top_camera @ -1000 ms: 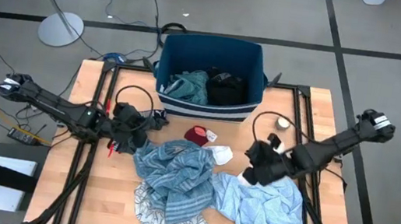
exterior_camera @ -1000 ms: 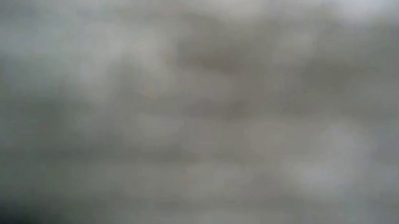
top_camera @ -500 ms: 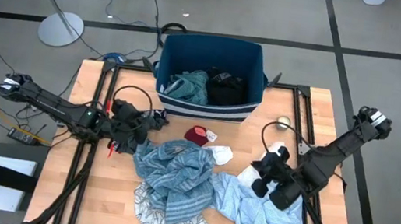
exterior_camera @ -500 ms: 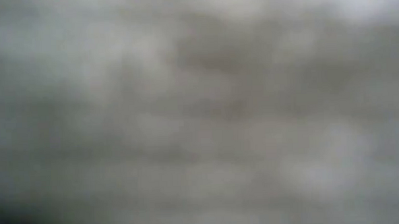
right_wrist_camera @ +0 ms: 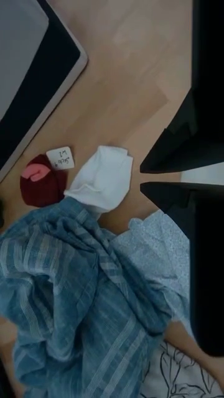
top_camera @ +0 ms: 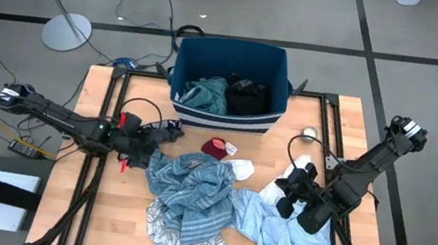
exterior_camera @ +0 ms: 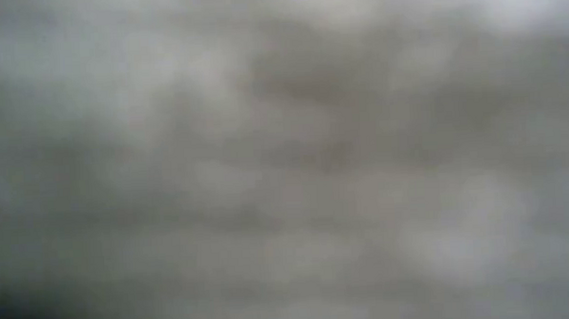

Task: Sort clothes
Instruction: Put the gray boxer into the blue bin

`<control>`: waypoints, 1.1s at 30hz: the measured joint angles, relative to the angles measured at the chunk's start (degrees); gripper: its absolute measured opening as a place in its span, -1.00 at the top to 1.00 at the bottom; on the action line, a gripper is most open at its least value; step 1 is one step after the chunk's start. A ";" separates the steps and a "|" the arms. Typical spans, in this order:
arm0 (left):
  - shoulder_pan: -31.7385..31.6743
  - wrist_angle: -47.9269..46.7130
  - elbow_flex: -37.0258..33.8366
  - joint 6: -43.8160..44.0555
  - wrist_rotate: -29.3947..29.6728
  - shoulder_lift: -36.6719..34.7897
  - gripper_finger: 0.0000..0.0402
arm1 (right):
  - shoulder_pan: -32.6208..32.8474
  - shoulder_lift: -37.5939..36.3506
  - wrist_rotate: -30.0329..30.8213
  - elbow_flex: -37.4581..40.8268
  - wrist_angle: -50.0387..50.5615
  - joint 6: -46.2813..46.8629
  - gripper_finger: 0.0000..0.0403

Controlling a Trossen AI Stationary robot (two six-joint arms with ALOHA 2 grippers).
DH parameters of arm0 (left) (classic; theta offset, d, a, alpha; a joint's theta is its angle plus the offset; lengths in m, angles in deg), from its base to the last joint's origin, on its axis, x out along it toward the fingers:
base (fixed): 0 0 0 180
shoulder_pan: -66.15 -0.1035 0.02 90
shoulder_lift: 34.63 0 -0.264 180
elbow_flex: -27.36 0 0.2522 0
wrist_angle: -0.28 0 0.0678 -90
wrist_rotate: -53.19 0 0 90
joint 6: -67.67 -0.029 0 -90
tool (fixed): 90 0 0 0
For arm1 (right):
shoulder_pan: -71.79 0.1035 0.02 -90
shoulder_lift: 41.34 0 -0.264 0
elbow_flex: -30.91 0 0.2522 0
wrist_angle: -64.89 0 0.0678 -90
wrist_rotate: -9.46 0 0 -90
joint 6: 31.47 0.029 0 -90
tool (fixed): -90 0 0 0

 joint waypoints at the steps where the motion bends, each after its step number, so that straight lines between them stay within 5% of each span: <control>1: -0.51 0.90 -0.88 0.19 -1.46 0.00 0.20 | 0.00 0.00 0.41 0.00 0.02 -0.16 0.83; 4: -1.90 3.52 -2.27 0.10 -5.61 0.00 0.29 | 0.00 0.00 1.55 0.00 -0.02 -0.61 0.83; 10: -2.08 7.65 2.46 -9.49 -6.17 -0.48 0.93 | 0.00 0.02 2.33 0.00 0.02 -1.09 0.84; 21: -2.08 7.17 27.12 -34.02 -8.81 -0.41 0.99 | 0.00 0.02 2.40 0.00 0.07 -2.46 0.87; 26: -2.50 14.65 35.43 -45.18 -9.60 0.16 0.99 | -0.02 0.02 2.44 0.00 0.07 -3.94 0.86; 33: -10.87 22.53 48.27 -58.06 -18.33 9.50 1.00 | -0.04 0.04 2.44 0.00 0.04 -4.15 0.89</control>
